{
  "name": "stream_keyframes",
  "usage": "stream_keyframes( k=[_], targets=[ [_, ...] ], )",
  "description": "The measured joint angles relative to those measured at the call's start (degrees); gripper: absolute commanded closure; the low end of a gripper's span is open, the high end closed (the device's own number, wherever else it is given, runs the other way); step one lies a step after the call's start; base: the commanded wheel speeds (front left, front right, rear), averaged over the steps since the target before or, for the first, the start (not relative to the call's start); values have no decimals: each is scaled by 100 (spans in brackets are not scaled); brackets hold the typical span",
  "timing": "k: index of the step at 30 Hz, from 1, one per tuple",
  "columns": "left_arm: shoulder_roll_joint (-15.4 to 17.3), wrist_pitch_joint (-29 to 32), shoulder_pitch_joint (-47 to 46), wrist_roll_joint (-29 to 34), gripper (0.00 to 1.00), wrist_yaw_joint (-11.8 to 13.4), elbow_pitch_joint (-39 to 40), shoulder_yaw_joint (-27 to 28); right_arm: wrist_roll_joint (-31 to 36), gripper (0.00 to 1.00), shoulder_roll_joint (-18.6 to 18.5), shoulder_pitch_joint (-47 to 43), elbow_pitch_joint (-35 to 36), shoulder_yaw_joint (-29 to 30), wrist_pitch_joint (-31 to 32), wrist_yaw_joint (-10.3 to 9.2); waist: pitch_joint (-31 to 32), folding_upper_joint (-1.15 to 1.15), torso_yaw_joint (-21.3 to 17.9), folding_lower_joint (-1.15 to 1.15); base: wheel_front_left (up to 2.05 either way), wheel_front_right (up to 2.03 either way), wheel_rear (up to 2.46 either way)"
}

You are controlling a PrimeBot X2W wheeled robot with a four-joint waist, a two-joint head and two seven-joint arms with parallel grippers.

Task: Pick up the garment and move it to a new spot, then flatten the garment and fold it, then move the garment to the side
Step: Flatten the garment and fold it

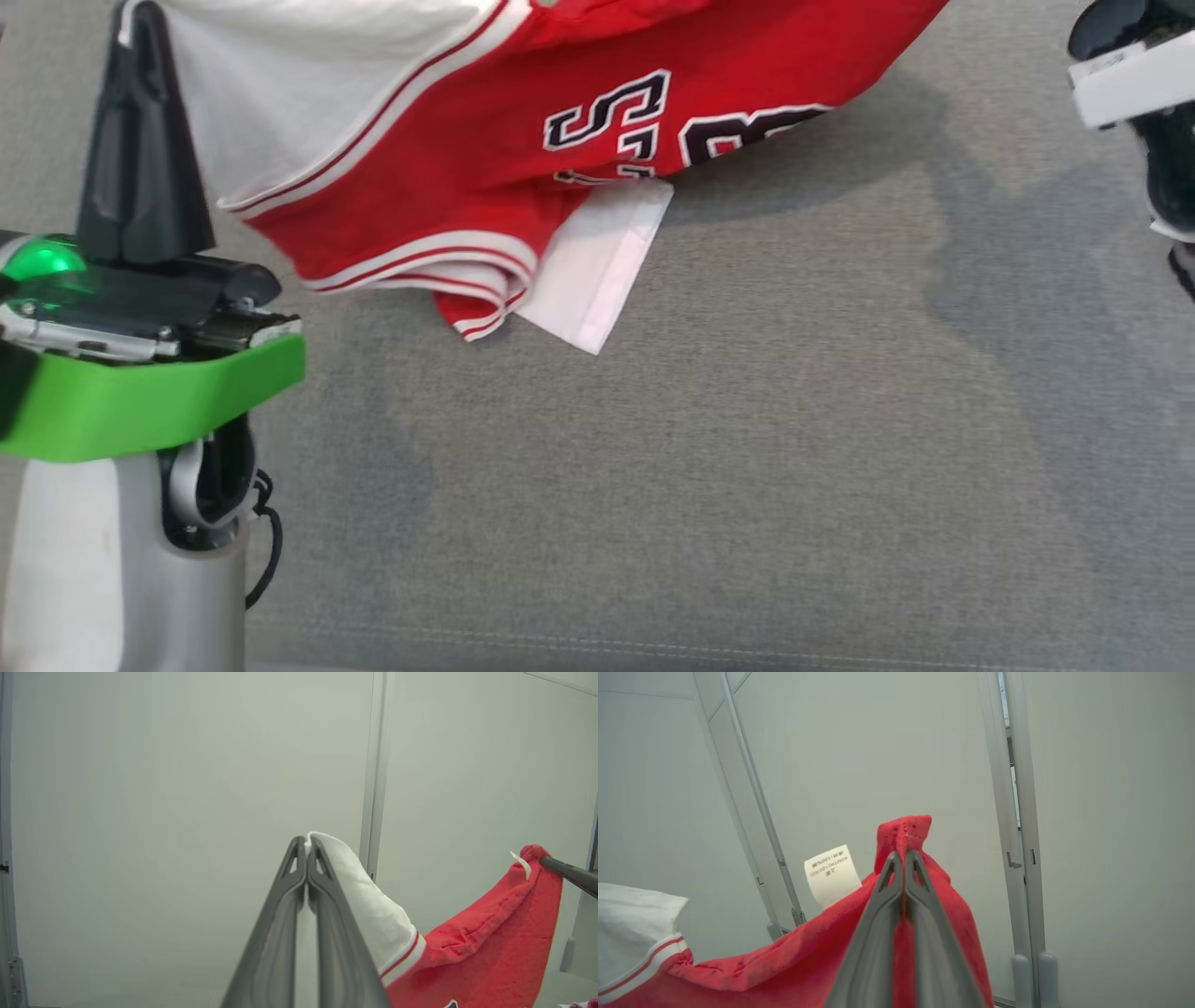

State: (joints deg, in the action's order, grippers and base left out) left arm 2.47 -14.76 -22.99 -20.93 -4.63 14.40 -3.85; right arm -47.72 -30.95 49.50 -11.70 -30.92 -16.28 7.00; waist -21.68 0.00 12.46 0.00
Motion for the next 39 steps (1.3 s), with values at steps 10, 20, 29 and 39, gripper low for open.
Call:
stream_keyframes(
  k=[10, 20, 29, 39],
  targets=[
    [259, -2, -9, 54, 100, -97, 534, 219, 398, 100, 459, -390, 1390, 1394, 120, -113, 533, 0, -568, 0, 0, 0, 0],
    [279, -23, -196, 94, 100, -118, 1718, 579, 1021, 100, 588, -1227, 2811, 2022, 120, -113, 1161, 0, -1103, 0, 0, 0, 0],
    [603, -42, -194, 367, 100, -142, 2758, 799, 1294, 100, 588, -2120, 3743, 2220, 119, -205, 1621, 0, -1504, 0, 0, 0, 0],
    [525, 464, 442, 99, 100, -132, 2346, 622, 1169, 100, 588, -3598, 3738, 2072, 178, -469, 1836, 0, -1733, 0, 0, 0, 0]
  ],
)
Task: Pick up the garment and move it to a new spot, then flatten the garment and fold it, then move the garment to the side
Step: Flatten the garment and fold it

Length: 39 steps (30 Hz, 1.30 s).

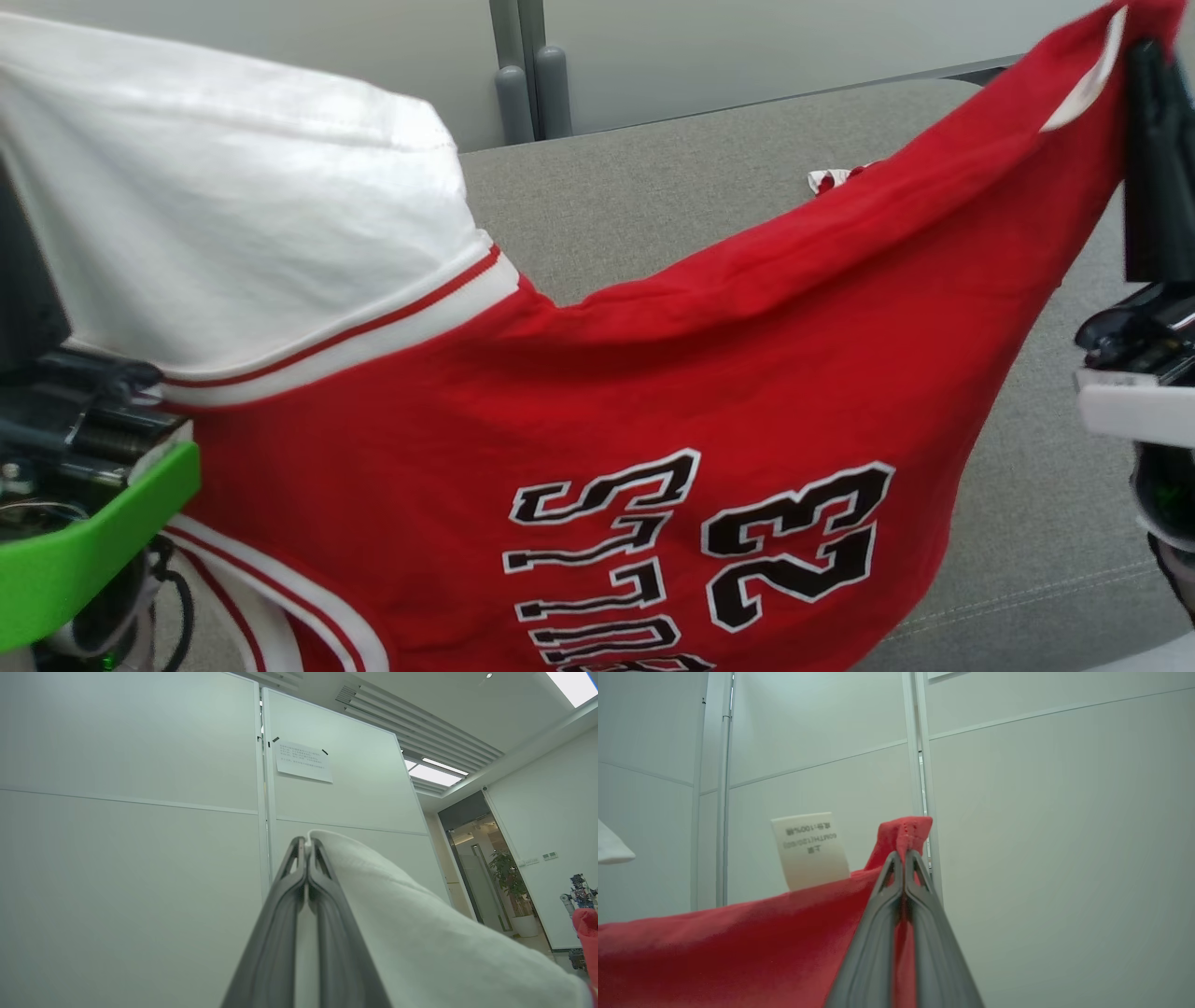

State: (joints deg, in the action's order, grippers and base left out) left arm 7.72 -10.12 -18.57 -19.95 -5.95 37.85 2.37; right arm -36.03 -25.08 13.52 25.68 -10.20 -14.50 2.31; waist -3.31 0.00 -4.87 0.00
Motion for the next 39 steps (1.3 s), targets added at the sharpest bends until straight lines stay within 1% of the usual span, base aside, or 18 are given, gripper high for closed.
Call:
stream_keyframes(
  k=[3, 7, 8, 10, 12, 13, 16, 17, 20, 23, 28, 31, 32, 33, 34, 35, 36, 39],
  targets=[
    [-185, 165, 361, -218, 100, 43, -436, -116, -182, 100, 101, -346, -271, -234, 172, -52, -85, 0, 21, 0, 0, 0, 0],
    [-264, 331, 605, -452, 100, 65, -1055, -235, -315, 100, 194, -502, -817, -627, 398, -31, -272, 0, 73, 0, 0, 0, 0],
    [-272, 359, 612, -480, 100, 71, -1222, -259, -319, 100, 192, -486, -985, -722, 465, -21, -331, 0, 85, 0, 0, 0, 0],
    [-250, 419, 610, -481, 100, 68, -1562, -299, -324, 100, 193, -381, -1378, -904, 617, 59, -455, 0, 109, 0, 0, 0, 0],
    [-186, 485, 575, -480, 100, 46, -1973, -410, -231, 100, 181, -82, -1827, -1094, 799, 125, -592, 0, 133, 0, 0, 0, 0],
    [-145, 555, 510, -469, 100, 36, -2186, -464, -236, 100, 208, 127, -2020, -1138, 877, 129, -661, 0, 145, 0, 0, 0, 0],
    [-58, 673, 70, -401, 100, 32, -2740, -605, -152, 100, 247, 889, -2576, -1235, 1168, 129, -881, 0, 185, 0, 0, 0, 0],
    [-67, 713, -360, -398, 100, 14, -3058, -686, -120, 100, 326, 1369, -2919, -1236, 1341, 121, -1032, 0, 218, 0, 0, 0, 0],
    [-86, 781, -1001, -331, 100, 14, -3498, -744, 25, 100, 378, 1976, -3408, -1272, 1595, 103, -1260, 0, 281, 0, 0, 0, 0],
    [-142, 782, -1512, -233, 100, 14, -3929, -811, 118, 100, 467, 2454, -3878, -1293, 1818, 9, -1491, 0, 359, 0, 0, 0, 0],
    [-205, 673, -2150, -76, 100, 15, -4485, -818, 303, 100, 717, 3091, -4496, -1535, 2096, 2, -1884, 0, 495, 0, 0, 0, 0],
    [-307, 522, -2543, -35, 100, 41, -4749, -809, 460, 100, 816, 3433, -4825, -1637, 2170, -12, -2124, 0, 569, 0, 0, 0, 0],
    [-327, 453, -2666, -15, 100, 43, -4880, -806, 491, 97, 871, 3538, -4943, -1641, 2163, -51, -2203, 0, 593, 0, 0, 0, 0],
    [-349, 398, -2759, -5, 100, 52, -5021, -799, 512, 75, 917, 3626, -5072, -1649, 2148, -62, -2277, 0, 616, -1, 0, 0, 0],
    [-357, 341, -2816, 8, 100, 76, -5178, -800, 537, 64, 968, 3689, -5202, -1666, 2101, -70, -2347, 0, 639, -1, 0, 0, 0],
    [-356, 325, -2841, 41, 89, 77, -5332, -801, 541, 36, 1023, 3728, -5322, -1683, 2078, -75, -2408, 0, 660, -1, 0, 0, 0],
    [-357, 281, -2844, 58, 69, 93, -5475, -799, 552, 0, 1071, 3758, -5442, -1718, 2057, -74, -2465, 0, 682, -1, 0, 0, 0],
    [-358, 142, -2854, 58, 47, 101, -5832, -757, 581, 0, 1178, 3803, -5716, -1766, 1967, -38, -2600, 0, 738, -1, 0, 0, 0]
  ],
)
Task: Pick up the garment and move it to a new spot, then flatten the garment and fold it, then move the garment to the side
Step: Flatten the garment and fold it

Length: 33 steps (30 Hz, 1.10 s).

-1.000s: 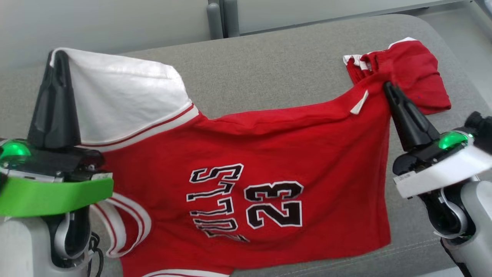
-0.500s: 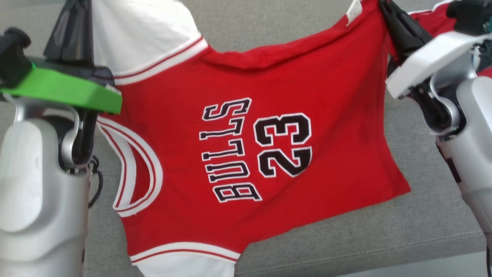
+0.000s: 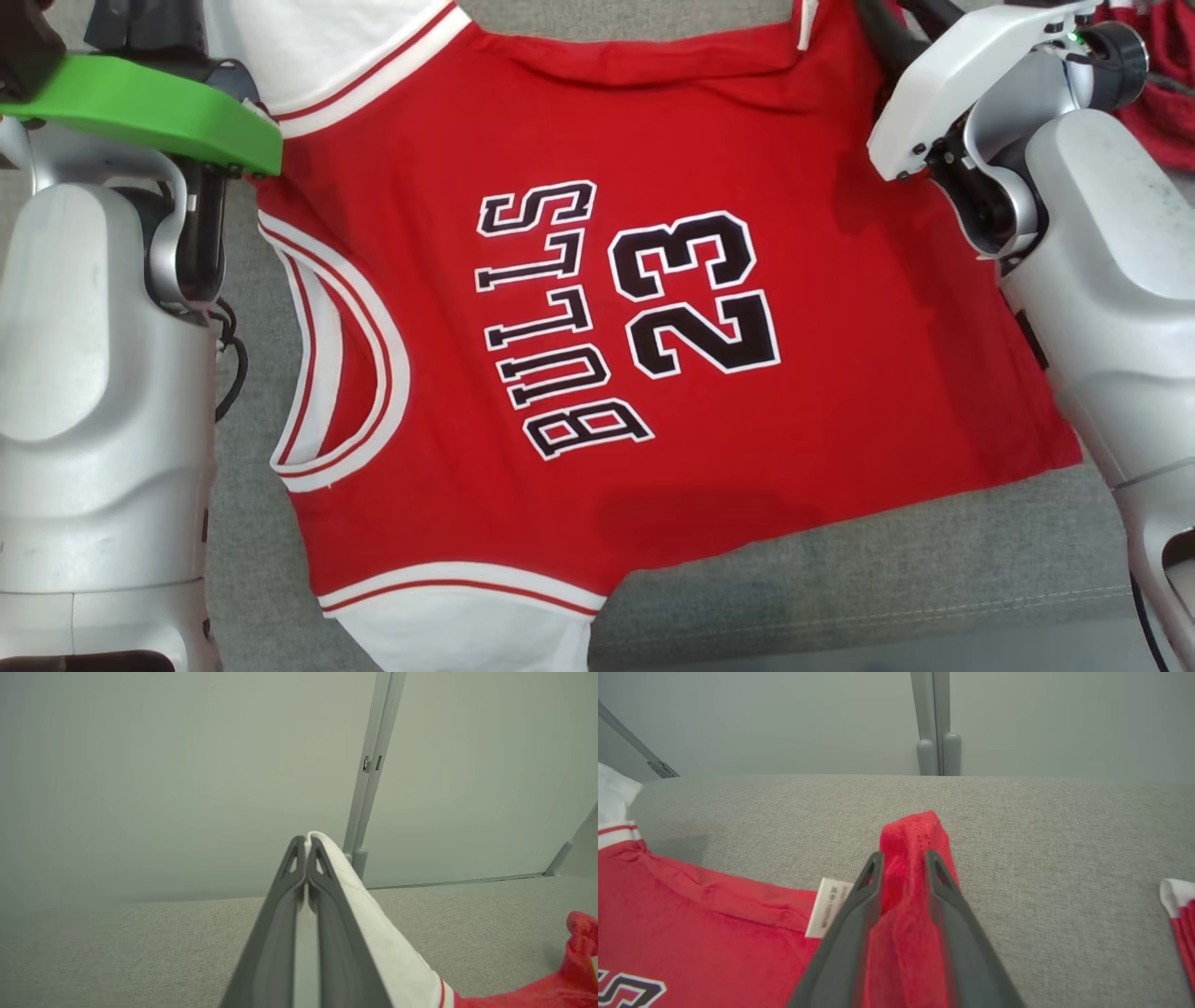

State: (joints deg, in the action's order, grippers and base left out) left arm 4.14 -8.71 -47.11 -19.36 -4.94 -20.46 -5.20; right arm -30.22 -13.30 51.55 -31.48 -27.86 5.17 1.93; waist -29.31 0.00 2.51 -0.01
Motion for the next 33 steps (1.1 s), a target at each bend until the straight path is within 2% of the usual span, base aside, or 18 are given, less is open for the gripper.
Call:
stream_keyframes(
  k=[2, 3, 4, 7, 14, 15, 21, 24, 33],
  targets=[
    [0, -103, -52, 1, 5, 35, -193, 34, -1, 0, 60, 66, -168, 3, -92, 8, -63, 0, 27, 0, 0, 0, 0],
    [0, -160, -104, 1, 5, 42, -282, 65, -2, 0, 78, 120, -237, 12, -137, 16, -86, 0, 36, 0, 0, 0, 0],
    [0, -219, -160, 0, 0, 43, -352, 103, -2, 0, 87, 175, -300, 30, -192, 37, -104, 0, 43, 0, 0, 0, 0],
    [-3, -369, -339, -56, 0, 46, -508, 191, -10, 0, 87, 303, -456, 129, -392, 73, -128, 0, 45, 0, 0, 0, 0],
    [-53, -560, -514, -172, 0, 43, -669, 509, -116, 0, 120, 460, -501, 270, -971, 283, -110, 0, 35, 0, 0, 0, 0],
    [-43, -580, -514, -279, 0, 38, -676, 662, -110, 0, 122, 466, -503, 256, -1199, 350, -77, 0, 23, 0, 0, 0, 0],
    [-46, -605, -488, -381, 0, -114, -583, 569, -85, 0, 46, 424, -500, 269, -1791, 383, 52, 0, 1, 0, 0, 0, 0],
    [-73, -605, -287, -382, 0, -170, -460, 443, -83, 0, 23, 294, -491, 313, -2002, 409, 162, 0, -3, 0, 0, 0, 0],
    [-155, -604, 1089, -577, 0, -220, 122, 216, -162, 0, -75, -805, -276, 595, -2008, 456, 632, 0, 18, 0, 0, 0, 0]
  ],
)
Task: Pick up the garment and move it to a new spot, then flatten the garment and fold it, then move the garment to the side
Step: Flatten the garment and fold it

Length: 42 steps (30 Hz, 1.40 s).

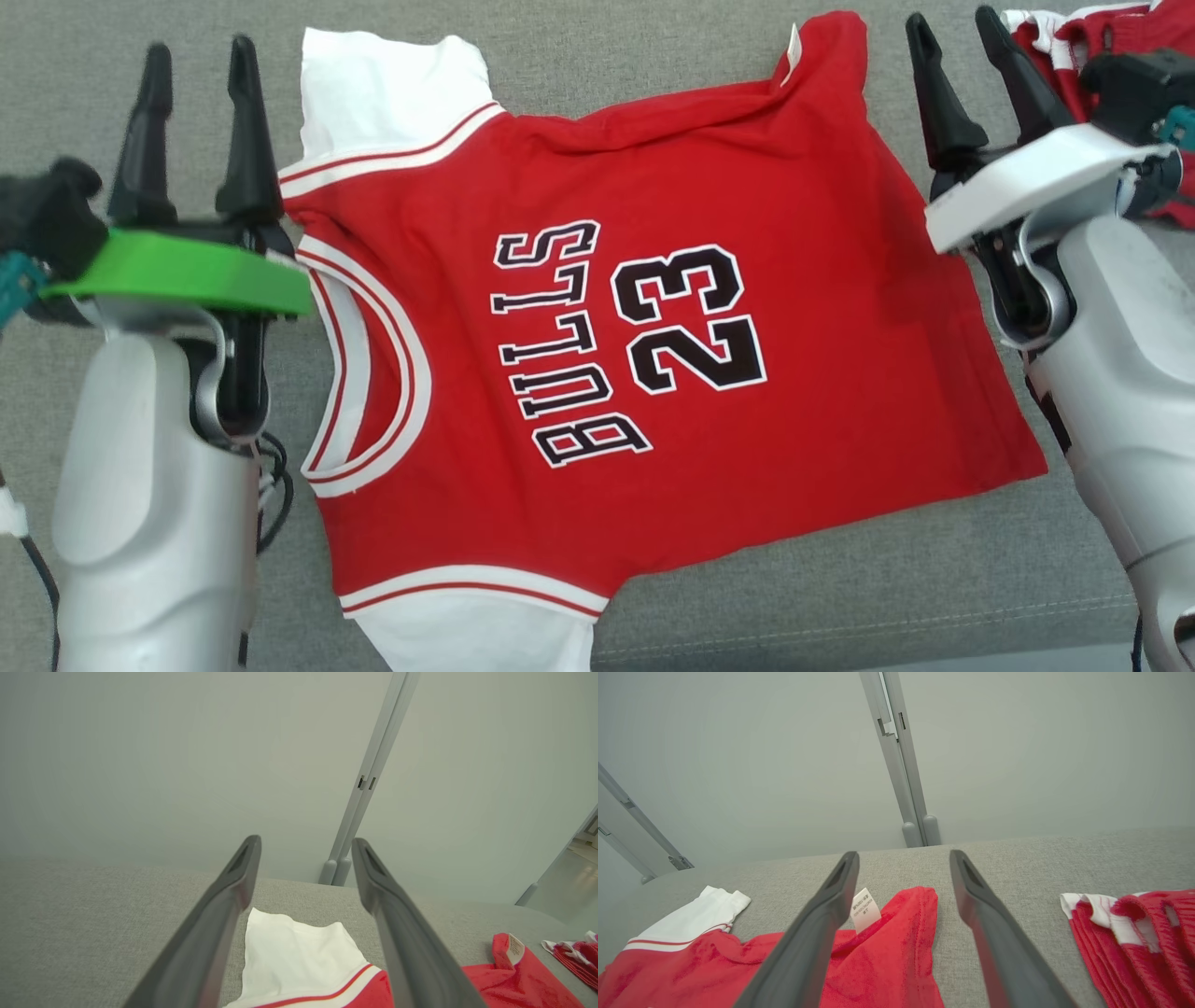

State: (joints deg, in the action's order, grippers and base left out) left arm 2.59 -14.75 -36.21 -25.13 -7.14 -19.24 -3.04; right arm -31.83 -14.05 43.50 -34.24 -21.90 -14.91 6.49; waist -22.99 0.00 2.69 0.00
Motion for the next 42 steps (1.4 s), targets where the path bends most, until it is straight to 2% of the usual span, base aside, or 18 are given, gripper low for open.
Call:
stream_keyframes(
  k=[5, 8, 13, 17, 26, 35, 36, 42],
  targets=[
    [-19, 1, 860, -244, 0, 0, 109, -178, -34, 0, -27, -682, 401, 374, 9, -2, 342, 0, 38, 0, 0, 0, 0],
    [-19, 1, 1367, -320, 0, 0, 102, -546, -54, 0, 2, -1098, 579, 543, 9, -53, 557, 0, 66, 0, 0, 0, 0],
    [-11, 148, 2151, -650, 0, 0, 151, -795, -96, 0, 163, -1979, 642, 480, 10, -52, 897, 0, 108, 0, 0, 0, 0],
    [48, 372, 2641, -739, 0, 0, 345, -884, -182, 0, 130, -2444, 759, 494, 10, -52, 1108, 0, 130, 0, 0, 0, 0],
    [454, 968, 3450, -1094, 0, 0, 857, -1288, -297, 0, -112, -3184, 1014, 732, 15, -59, 1370, 0, 220, 0, 0, 0, 0],
    [882, 1584, 4039, -1437, 0, 0, 1283, -1543, -347, 0, -143, -3559, 1348, 846, 15, -105, 1452, 0, 401, 1, 0, 0, 0],
    [1084, 1889, 4357, -1681, 0, 0, 1339, -1567, -347, 0, -141, -3610, 1514, 809, 15, -104, 1485, 0, 511, 1, 0, 0, 0],
    [1168, 2213, 4629, -1951, 0, 0, 1521, -1704, -346, 0, -188, -3716, 1713, 794, 36, -155, 1340, 0, 496, 0, 0, 0, 0]
  ],
)
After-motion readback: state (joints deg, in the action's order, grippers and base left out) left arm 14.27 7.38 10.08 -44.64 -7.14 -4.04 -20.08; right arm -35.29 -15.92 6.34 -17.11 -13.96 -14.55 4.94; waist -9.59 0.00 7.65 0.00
